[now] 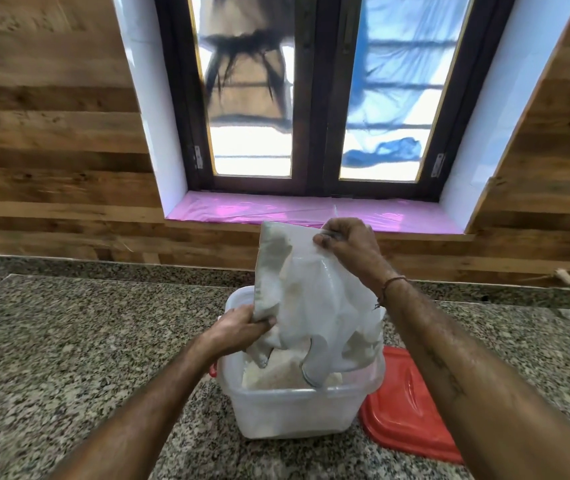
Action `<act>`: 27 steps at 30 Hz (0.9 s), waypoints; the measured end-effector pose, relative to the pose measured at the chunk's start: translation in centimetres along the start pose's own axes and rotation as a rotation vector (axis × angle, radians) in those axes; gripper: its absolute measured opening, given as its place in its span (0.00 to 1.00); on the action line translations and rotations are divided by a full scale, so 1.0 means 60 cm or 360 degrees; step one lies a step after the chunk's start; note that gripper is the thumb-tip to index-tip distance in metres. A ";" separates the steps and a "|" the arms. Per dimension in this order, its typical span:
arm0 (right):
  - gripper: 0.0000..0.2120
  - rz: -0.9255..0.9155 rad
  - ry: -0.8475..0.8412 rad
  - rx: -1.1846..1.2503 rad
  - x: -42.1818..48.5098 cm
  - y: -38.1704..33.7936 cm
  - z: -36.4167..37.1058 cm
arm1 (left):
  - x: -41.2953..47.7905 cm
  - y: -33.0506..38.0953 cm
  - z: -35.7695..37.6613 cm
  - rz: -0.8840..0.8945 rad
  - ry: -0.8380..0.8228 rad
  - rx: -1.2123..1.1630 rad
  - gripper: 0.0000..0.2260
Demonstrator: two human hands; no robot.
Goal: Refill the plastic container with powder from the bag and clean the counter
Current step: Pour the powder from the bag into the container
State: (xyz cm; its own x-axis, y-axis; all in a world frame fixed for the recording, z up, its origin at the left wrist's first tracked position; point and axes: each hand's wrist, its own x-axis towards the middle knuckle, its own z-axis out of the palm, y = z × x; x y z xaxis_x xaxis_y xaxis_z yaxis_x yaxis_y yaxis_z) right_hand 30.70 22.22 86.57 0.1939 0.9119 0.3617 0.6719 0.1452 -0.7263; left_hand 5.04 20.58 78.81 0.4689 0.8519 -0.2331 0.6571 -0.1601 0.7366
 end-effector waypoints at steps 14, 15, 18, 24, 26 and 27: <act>0.10 -0.0047 0.0271 -0.0100 -0.014 0.013 0.010 | 0.018 0.020 0.024 -0.0261 -0.0083 -0.0309 0.20; 0.10 -0.0055 0.0306 -0.0096 -0.016 0.014 0.014 | 0.018 0.023 0.024 -0.0295 -0.0051 -0.0265 0.19; 0.09 -0.0187 0.0428 -0.0222 -0.030 0.012 0.026 | 0.029 0.016 0.025 -0.0416 0.0015 -0.0197 0.21; 0.09 -0.0592 0.0564 -0.0349 -0.024 0.002 0.035 | 0.031 0.033 -0.006 0.0189 0.0339 -0.0843 0.13; 0.08 -0.0719 0.0505 -0.0301 -0.019 -0.008 0.048 | 0.032 0.059 -0.027 0.0273 0.0559 -0.0994 0.21; 0.08 -0.0783 0.0473 -0.0280 -0.021 -0.018 0.055 | 0.034 0.069 -0.036 0.0300 0.0682 -0.1054 0.22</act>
State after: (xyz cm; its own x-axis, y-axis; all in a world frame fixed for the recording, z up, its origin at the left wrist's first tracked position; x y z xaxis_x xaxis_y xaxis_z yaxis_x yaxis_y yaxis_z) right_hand 27.35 22.18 84.94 0.0044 0.6039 0.7971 0.8368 0.4342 -0.3336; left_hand 7.46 22.74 82.76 0.1819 0.9785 0.0970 0.0407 -0.1060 0.9935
